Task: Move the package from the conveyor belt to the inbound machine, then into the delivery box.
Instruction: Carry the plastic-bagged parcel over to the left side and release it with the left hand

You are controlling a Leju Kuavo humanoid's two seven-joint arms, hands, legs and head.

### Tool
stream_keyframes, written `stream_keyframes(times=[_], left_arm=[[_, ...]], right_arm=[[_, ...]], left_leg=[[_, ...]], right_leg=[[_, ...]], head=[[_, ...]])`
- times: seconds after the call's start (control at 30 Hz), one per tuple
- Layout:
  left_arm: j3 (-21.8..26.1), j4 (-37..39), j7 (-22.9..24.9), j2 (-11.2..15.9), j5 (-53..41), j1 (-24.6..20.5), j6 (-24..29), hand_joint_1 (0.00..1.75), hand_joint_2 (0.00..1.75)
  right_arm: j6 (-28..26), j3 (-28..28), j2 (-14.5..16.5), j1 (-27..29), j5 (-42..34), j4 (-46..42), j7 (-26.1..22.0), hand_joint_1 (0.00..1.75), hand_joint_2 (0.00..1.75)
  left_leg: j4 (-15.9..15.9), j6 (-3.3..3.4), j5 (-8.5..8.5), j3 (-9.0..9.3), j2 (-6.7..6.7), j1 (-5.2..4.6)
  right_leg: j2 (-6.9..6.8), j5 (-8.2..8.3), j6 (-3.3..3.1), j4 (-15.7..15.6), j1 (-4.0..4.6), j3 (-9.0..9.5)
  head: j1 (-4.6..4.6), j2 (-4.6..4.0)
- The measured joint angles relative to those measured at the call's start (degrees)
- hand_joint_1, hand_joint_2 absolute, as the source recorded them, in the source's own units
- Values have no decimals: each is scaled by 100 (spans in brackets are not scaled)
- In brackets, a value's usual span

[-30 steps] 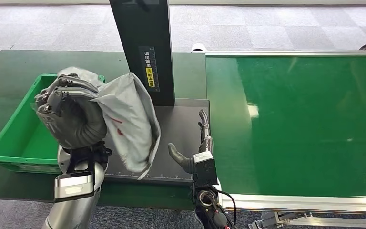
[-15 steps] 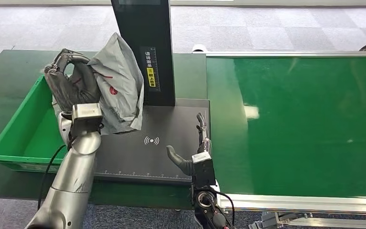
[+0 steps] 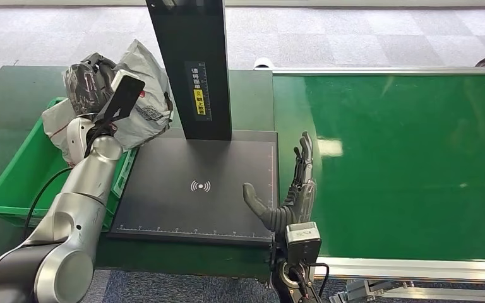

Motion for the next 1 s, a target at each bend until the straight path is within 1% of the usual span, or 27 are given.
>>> stream_keyframes(times=[0.07, 0.2, 0.3, 0.4, 0.47, 0.6, 0.9, 1.0], left_arm=[[65, 155, 453, 5, -458, -105, 1, 175, 175], [113, 363, 1715, 55, -1641, -329, 3, 175, 175], [200, 681, 2456, 183, -2014, -671, -19, 175, 175], [339, 936, 2966, 344, -2116, -1017, -122, 175, 175], [474, 1034, 3178, 436, -2116, -1184, -152, 175, 175], [729, 1157, 3403, 572, -2114, -1400, -105, 175, 175], [1342, 1305, 3652, 811, -1997, -1479, -56, 175, 175], [1525, 1332, 3625, 865, -1940, -1478, -57, 44, 175]], right_arm=[[55, -31, 3, 32, 61, -97, 0, 0, 175], [234, -96, 20, 46, 178, -108, 0, 0, 175], [306, -135, 32, 47, 179, -49, 0, 0, 175], [344, -165, 35, 47, 176, 20, 0, 0, 175], [369, -177, 38, 46, 196, 68, 0, 0, 175], [397, -215, 49, 39, 230, 189, 0, 0, 175], [439, -234, 50, 15, 275, 409, 0, 0, 175], [513, -257, 52, 16, 290, 439, 0, 0, 175]], left_leg=[[0, 0, 0, 1, -1, 0], [0, 0, 1, 0, -2, 1], [0, 0, 1, -1, 2, 1], [0, 0, 1, -1, 1, 2], [0, 0, 1, -1, 1, 3], [0, 0, 1, -3, 0, 3], [0, 0, 1, -2, -1, 3], [0, 0, 1, -3, 0, 3]], right_leg=[[0, 0, 0, 0, 0, 1], [-1, 1, 0, 0, 1, 2], [2, 1, 0, 1, 2, 1], [3, 1, 0, 2, 3, 0], [2, 0, 0, 2, 3, -1], [1, -1, -1, 2, 3, 0], [1, 0, -1, 2, 3, 1], [1, -1, -1, 2, 3, 0]], head=[[0, 0], [0, 0], [0, 0], [0, 0], [0, 0], [1, 0], [2, 0], [1, 0]])
